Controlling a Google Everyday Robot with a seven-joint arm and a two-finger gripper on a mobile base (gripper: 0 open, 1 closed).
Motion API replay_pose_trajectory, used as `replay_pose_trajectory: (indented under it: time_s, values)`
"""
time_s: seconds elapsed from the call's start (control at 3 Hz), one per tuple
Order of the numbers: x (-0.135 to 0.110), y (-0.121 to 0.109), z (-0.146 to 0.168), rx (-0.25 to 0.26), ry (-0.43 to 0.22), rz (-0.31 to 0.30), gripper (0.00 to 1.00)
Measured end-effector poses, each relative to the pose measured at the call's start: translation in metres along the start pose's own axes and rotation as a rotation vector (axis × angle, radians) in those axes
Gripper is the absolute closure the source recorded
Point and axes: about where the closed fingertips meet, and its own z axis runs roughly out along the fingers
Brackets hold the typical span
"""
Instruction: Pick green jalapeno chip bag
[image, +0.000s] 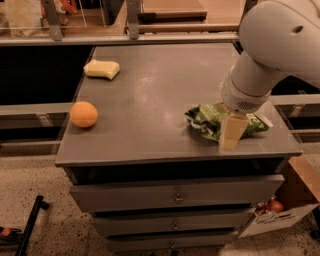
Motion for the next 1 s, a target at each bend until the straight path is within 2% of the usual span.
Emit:
replay_pose_trajectory:
  time_s: [0.33, 0.67, 1.0]
  values:
    - [0.004, -0.009, 0.027, -0.086, 0.002, 0.005, 0.18]
    - [0.003, -0.008, 0.036, -0.199, -0.054, 0.009, 0.41]
    - [0.002, -0.009, 0.024, -0.286, -0.177, 0.01, 0.64]
